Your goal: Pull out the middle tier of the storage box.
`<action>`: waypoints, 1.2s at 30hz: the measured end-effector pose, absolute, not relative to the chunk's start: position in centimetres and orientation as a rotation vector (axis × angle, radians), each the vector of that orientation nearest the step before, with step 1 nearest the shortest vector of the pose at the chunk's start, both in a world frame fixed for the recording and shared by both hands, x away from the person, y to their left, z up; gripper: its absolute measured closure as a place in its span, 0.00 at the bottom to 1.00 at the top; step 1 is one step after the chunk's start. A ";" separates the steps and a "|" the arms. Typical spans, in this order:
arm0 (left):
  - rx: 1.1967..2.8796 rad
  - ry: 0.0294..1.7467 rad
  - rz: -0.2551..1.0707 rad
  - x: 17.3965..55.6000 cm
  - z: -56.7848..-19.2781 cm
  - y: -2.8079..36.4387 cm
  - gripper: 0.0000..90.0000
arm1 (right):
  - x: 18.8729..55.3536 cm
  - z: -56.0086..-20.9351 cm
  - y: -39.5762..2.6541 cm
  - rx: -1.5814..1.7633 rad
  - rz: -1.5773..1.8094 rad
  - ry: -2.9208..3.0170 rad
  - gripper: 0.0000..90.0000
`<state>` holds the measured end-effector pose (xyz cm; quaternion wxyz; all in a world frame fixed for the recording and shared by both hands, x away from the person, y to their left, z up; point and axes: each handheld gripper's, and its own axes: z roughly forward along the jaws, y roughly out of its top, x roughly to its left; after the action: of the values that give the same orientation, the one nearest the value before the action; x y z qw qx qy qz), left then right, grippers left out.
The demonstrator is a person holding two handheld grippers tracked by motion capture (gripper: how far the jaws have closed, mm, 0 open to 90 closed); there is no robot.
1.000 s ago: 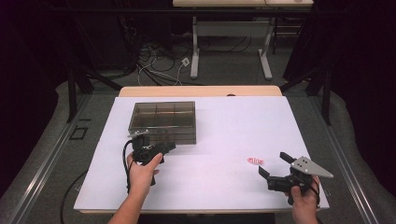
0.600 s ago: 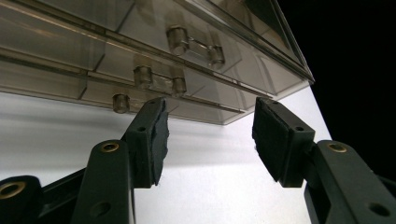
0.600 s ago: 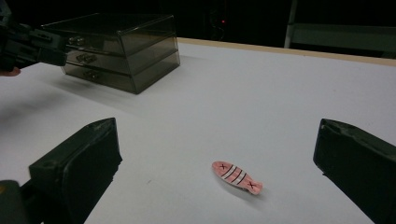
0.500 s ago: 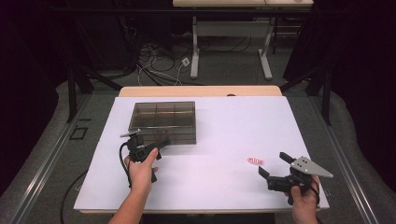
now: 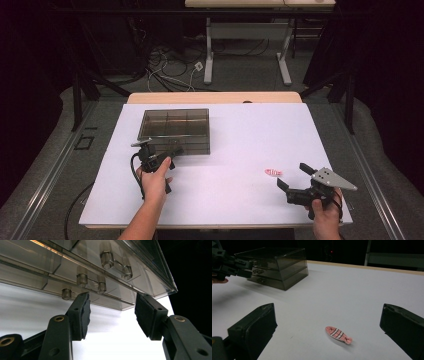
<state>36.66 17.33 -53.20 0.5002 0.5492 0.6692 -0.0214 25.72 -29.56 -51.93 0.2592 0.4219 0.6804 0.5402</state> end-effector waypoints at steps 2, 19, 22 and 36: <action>1.320 1.617 -0.063 36.7 -53.3 17.3 0.52 | 25.7 -51.9 -29.6 1.139 1.460 1.847 0.00; 1.310 1.641 -0.083 37.5 -53.9 16.7 0.52 | 25.7 -51.9 -29.8 1.133 1.448 1.860 0.00; 1.316 1.641 -0.076 37.6 -54.0 16.7 0.52 | 25.7 -51.9 -29.7 1.137 1.450 1.855 0.00; 1.316 1.646 -0.089 38.1 -54.4 16.4 0.53 | 25.7 -51.9 -29.8 1.145 1.460 1.854 0.00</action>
<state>38.12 16.43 -54.40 0.4937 0.5426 0.6786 -0.0367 25.71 -29.76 -51.93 0.2565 0.4219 0.6833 0.5380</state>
